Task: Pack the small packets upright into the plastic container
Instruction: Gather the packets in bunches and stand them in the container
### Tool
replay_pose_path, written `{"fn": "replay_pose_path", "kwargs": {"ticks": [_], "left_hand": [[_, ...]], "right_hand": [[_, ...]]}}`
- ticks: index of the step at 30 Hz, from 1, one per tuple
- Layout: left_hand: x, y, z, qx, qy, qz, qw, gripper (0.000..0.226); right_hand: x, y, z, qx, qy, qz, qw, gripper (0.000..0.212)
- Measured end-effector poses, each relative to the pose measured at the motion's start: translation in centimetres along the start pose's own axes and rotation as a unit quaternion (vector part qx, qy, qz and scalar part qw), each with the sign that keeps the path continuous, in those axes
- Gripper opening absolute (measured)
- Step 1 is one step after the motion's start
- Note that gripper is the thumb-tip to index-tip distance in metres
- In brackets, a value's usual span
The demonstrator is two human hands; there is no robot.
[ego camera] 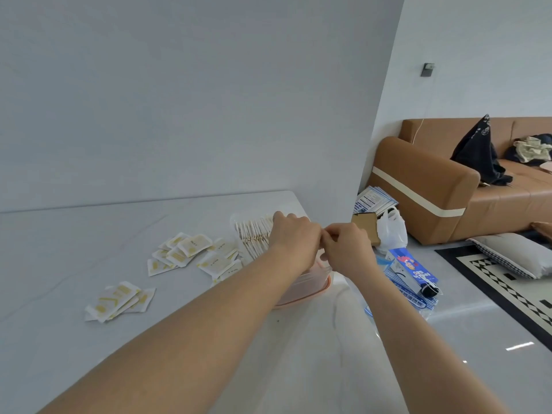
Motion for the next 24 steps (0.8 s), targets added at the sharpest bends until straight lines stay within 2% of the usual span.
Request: {"fn": "replay_pose_path", "kwargs": {"ticks": [2,4,6,8,9,11,14,16,18,20,22,24], "left_hand": [[0.1,-0.7,0.5,0.009,-0.037,0.061,0.997,0.030],[-0.4,-2.1,2.0,0.014,-0.050,0.168,0.984,0.031],[-2.4,-4.7,4.3,0.016,0.021,0.266,0.964,0.044],[-4.7,-8.6,8.0,0.009,0.141,0.358,0.923,0.035],[-5.0,-11.1,10.4,-0.012,0.193,0.392,0.899,0.030],[-4.1,-15.7,14.9,-0.071,0.259,0.435,0.860,0.033],[-0.2,-20.6,20.4,-0.167,0.252,0.461,0.834,0.042],[1.8,-22.2,23.0,-0.200,0.229,0.420,0.855,0.043],[3.2,-23.6,24.8,-0.226,0.189,0.341,0.893,0.045],[4.8,-24.6,25.8,-0.254,0.110,0.256,0.926,0.041],[6.3,-25.5,26.4,-0.279,0.015,0.196,0.940,0.034],[7.3,-25.9,26.9,-0.292,-0.044,0.177,0.939,0.041]], "right_hand": [[-0.1,-0.1,0.2,-0.002,0.006,0.012,1.000,0.030],[-1.3,-1.0,0.8,-0.019,0.053,0.043,0.998,0.023],[-3.9,-3.7,2.4,-0.074,0.159,0.054,0.983,0.018],[-6.1,-8.1,5.3,-0.172,0.252,0.015,0.952,0.023],[-6.1,-10.6,6.7,-0.223,0.261,-0.015,0.939,0.027],[-3.8,-14.8,8.6,-0.294,0.185,-0.070,0.935,0.027],[3.4,-19.2,10.7,-0.332,-0.004,-0.066,0.941,0.019],[8.6,-20.6,11.7,-0.339,-0.074,-0.002,0.938,0.029],[13.6,-21.7,11.7,-0.345,-0.108,0.074,0.929,0.030],[17.4,-22.2,10.5,-0.322,-0.123,0.121,0.931,0.041],[20.3,-22.1,8.4,-0.273,-0.147,0.156,0.938,0.067],[22.4,-21.8,6.1,-0.223,-0.172,0.167,0.945,0.093]]}}
Point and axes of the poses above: each hand's wrist, its own z-axis away from the middle knuckle, its own x-axis out of the palm, y = z × x, the point moved 10 cm from there along -z, towards the middle knuckle
